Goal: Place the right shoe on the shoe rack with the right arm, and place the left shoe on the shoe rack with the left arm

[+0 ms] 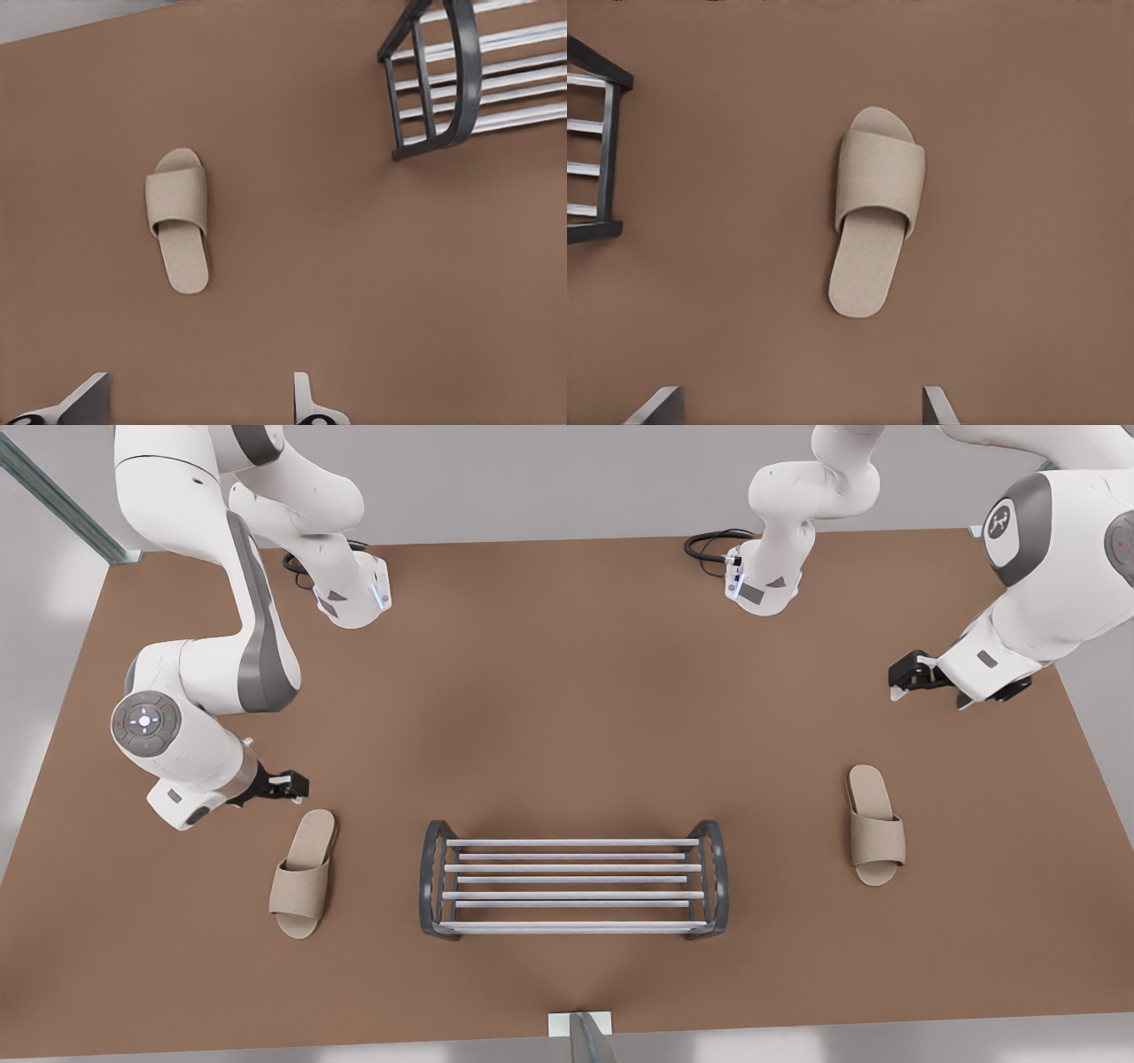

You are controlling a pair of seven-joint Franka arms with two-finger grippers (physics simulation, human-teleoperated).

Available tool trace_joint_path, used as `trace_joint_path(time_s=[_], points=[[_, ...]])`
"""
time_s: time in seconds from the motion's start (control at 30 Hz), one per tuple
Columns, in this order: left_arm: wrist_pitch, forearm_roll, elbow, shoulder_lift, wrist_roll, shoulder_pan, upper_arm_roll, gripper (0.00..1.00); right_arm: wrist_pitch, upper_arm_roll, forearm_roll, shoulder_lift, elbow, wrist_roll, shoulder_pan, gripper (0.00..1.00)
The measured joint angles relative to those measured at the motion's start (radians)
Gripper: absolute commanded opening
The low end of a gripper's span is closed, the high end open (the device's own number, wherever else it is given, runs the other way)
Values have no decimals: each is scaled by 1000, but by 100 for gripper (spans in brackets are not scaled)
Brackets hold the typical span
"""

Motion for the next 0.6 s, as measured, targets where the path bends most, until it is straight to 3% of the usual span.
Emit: trace_joint_path(time_s=[0.13,0.17,0.2,0.27,0.3,0.37,0.47,0.53,0.6], points=[[-1,70,12,33,6,-24,1,100,12,-1,-7,54,29,10,-2,100],[-40,193,14,79,3,-119,4,100,17,-1,-8,86,32,13,-15,100],[-97,325,13,153,-6,-311,5,100,32,-1,-9,120,24,14,-43,100],[-198,580,-153,243,-30,-712,-1,100,58,-2,-11,182,13,16,-78,100],[-229,682,-256,240,-43,-795,-2,100,68,-2,-12,206,11,16,-90,100],[-231,821,-507,156,-88,-839,0,100,84,-1,-14,257,12,16,-110,100],[-188,922,-705,62,-168,-843,8,100,112,-2,-12,307,13,15,-125,100],[-57,939,-877,-8,-270,-874,103,100,148,-1,-10,324,-10,11,-132,100],[158,1004,-1039,-69,-401,-891,266,100,209,4,-6,324,-75,3,-157,100]])
